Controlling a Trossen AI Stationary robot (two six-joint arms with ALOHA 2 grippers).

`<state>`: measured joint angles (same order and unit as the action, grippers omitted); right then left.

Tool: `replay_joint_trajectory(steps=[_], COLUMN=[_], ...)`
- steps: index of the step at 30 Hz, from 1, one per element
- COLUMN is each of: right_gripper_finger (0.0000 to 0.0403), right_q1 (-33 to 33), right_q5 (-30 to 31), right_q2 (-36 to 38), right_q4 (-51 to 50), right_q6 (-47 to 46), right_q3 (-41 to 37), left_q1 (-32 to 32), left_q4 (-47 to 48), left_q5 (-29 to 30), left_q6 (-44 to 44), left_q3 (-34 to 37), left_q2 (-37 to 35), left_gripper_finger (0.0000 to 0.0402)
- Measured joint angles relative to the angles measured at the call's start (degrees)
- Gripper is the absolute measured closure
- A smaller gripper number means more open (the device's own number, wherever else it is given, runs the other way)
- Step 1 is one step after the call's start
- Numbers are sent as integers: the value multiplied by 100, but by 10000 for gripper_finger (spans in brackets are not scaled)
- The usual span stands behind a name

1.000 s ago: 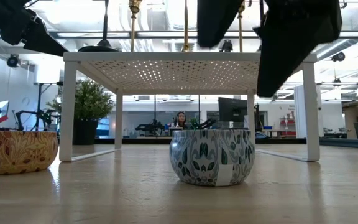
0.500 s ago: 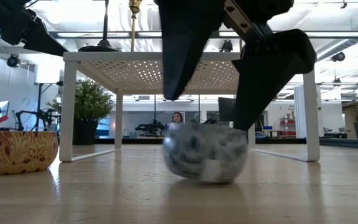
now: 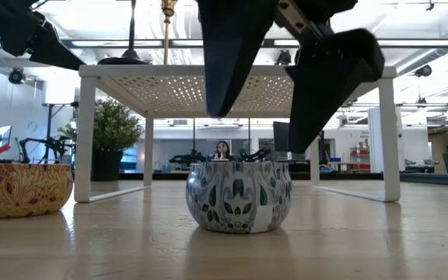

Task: Pick & Place candle stick holders
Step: Put the middle scented candle on the shelf

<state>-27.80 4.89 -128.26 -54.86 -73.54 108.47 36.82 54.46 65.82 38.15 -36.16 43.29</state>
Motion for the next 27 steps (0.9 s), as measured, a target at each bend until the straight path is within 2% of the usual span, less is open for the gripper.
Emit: replay_joint_trajectory(steps=[12,19,27], right_gripper_finger=[39,39,39], right_q1=[143,197,239], right_q5=[-22,-373,-337], right_q2=[-83,-365,-425], right_q4=[195,426,588], right_q6=[78,239,329], right_q3=[0,-4,-4], left_q1=[2,2,1], left_q4=[0,0,1], left_q5=[0,0,0], left_q6=[0,0,0], left_q3=[0,-2,-2], left_q2=[0,0,0], left_gripper_finger=[319,319,319])
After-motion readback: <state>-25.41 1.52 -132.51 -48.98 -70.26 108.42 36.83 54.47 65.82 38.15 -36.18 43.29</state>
